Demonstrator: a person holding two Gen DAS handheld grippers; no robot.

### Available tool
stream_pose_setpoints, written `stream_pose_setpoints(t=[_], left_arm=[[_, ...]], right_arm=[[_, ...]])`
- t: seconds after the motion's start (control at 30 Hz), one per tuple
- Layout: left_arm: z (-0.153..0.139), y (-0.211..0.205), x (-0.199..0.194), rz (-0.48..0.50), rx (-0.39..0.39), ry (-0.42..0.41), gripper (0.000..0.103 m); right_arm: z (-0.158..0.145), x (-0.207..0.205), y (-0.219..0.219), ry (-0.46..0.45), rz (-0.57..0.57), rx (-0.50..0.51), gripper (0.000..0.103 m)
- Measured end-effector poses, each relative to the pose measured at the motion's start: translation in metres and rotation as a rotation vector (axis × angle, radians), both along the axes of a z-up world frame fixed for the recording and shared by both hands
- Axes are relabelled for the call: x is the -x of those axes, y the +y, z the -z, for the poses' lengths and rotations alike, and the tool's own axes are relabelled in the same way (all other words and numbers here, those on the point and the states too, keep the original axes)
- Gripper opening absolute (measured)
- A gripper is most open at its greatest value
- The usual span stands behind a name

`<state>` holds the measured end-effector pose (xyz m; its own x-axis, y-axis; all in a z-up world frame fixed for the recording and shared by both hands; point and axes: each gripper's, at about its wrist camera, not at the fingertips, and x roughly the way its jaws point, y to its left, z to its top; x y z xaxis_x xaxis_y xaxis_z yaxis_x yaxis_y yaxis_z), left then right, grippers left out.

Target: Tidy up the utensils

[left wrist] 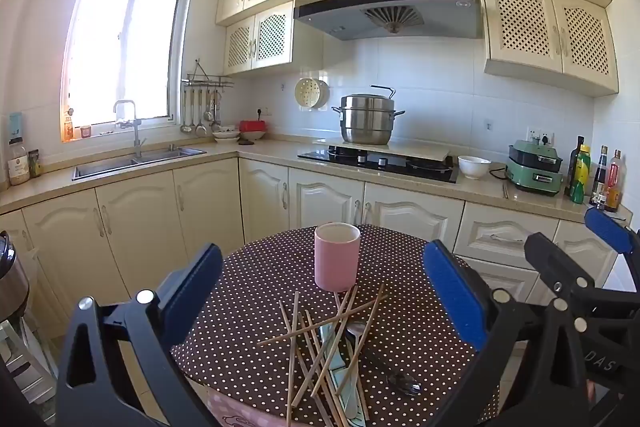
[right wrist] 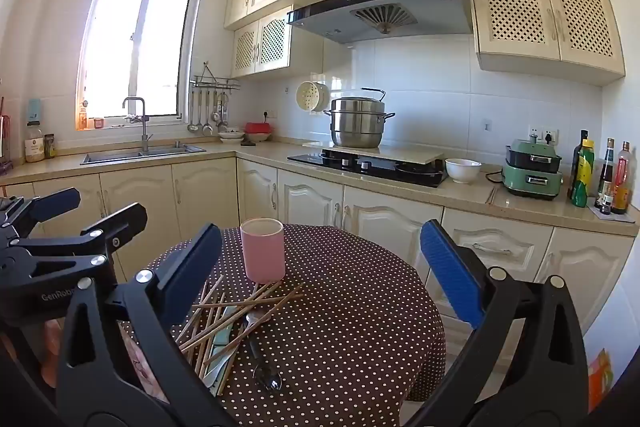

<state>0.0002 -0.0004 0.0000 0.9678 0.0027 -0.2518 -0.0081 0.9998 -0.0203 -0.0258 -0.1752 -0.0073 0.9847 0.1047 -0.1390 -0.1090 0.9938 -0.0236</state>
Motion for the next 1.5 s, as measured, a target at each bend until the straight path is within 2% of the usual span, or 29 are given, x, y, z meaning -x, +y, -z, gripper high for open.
stream_pose_setpoints(t=[0.6, 1.5], left_arm=[[0.006, -0.004, -0.007, 0.039, 0.013, 0.005, 0.099], [0.01, -0.008, -0.009, 0.037, 0.005, 0.015, 0.099]], right_arm=[[-0.004, 0.001, -0.008, 0.006, 0.021, 0.001, 0.097], [0.001, -0.002, -0.012, 0.03, 0.021, -0.008, 0.097]])
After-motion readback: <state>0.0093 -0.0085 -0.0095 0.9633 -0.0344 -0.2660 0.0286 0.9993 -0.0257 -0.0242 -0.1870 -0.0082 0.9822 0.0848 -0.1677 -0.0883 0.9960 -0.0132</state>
